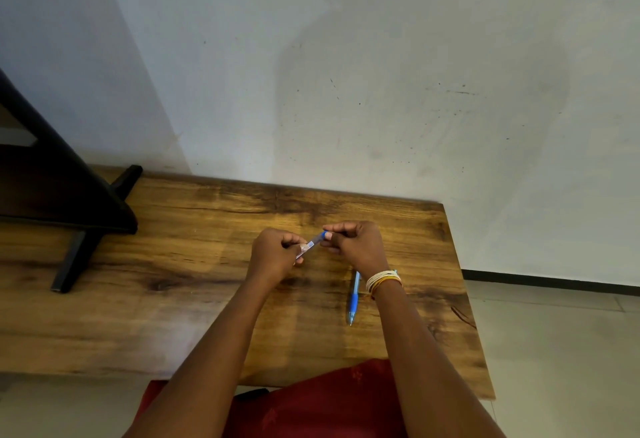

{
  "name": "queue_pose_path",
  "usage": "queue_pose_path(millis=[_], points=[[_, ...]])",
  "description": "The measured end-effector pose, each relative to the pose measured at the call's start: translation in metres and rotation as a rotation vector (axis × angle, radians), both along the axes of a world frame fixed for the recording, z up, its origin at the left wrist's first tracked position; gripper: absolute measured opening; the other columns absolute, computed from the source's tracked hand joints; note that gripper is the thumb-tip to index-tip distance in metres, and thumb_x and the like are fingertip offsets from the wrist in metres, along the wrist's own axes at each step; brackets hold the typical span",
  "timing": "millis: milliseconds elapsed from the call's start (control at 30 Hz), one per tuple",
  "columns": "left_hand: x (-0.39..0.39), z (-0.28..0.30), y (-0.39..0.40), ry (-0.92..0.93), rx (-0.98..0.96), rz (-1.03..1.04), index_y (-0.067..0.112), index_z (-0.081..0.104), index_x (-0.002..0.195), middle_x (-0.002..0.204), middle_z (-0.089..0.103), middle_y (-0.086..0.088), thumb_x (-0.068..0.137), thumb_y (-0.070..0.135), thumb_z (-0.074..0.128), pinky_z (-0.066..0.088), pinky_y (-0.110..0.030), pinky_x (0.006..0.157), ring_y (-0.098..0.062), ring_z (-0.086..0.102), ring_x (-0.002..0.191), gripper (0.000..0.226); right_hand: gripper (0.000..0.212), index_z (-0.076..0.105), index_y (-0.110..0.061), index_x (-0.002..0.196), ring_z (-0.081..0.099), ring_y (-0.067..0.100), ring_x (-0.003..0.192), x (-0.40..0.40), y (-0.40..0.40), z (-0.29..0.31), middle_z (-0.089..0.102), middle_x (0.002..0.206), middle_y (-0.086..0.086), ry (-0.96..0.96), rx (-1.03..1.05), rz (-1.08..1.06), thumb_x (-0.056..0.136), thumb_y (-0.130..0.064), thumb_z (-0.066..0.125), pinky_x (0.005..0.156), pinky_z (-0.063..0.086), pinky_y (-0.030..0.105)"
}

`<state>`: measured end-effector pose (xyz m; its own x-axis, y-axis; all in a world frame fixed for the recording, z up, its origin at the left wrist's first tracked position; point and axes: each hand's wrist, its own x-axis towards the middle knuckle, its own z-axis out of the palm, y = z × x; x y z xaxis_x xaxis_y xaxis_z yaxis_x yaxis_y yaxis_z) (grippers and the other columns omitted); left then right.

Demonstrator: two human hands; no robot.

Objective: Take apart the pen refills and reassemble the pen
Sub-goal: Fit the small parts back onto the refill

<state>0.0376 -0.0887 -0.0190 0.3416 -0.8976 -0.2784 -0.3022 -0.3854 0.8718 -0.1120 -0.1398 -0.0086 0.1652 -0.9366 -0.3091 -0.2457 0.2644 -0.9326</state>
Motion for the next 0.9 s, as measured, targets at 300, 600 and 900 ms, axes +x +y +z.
queue_pose_path(millis=[300,600,900], points=[[0.0046,-0.0013,-0.0008,-0.014,0.016,-0.033,0.008,0.074,0.086,0.071,0.069,-0.004,0.083,0.001,0.064,0.054,-0.018,0.053,-0.011,0.067,0.057,0.013,0.016,0.075,-0.003,0.094,0.074,0.020,0.079,-0.0003,-0.0012,-0.0029,0.075,0.093,0.017,0.044,-0.013,0.042,0.085,0.005,0.065,0.069,0.060,0.023],[0.0039,-0.0030,-0.0012,0.195,0.104,0.025,0.003,0.071,0.086,0.079,0.069,-0.010,0.083,-0.001,0.064,0.055,-0.018,0.053,-0.009,0.067,0.053,0.008,0.015,0.073,0.000,0.098,0.073,0.014,0.071,0.0016,-0.0023,-0.0011,0.074,0.093,0.018,0.032,0.060,0.008,0.085,0.003,0.065,0.061,0.060,0.022],[0.0010,-0.0004,-0.0023,0.316,0.154,0.079,-0.004,0.068,0.094,0.078,0.067,-0.012,0.084,-0.001,0.063,0.053,-0.016,0.049,-0.005,0.064,0.043,0.011,0.016,0.071,0.003,0.100,0.073,0.022,0.080,0.0067,0.0006,0.0028,0.073,0.097,0.021,0.021,0.060,-0.026,0.087,0.004,0.063,0.061,0.061,0.024]])
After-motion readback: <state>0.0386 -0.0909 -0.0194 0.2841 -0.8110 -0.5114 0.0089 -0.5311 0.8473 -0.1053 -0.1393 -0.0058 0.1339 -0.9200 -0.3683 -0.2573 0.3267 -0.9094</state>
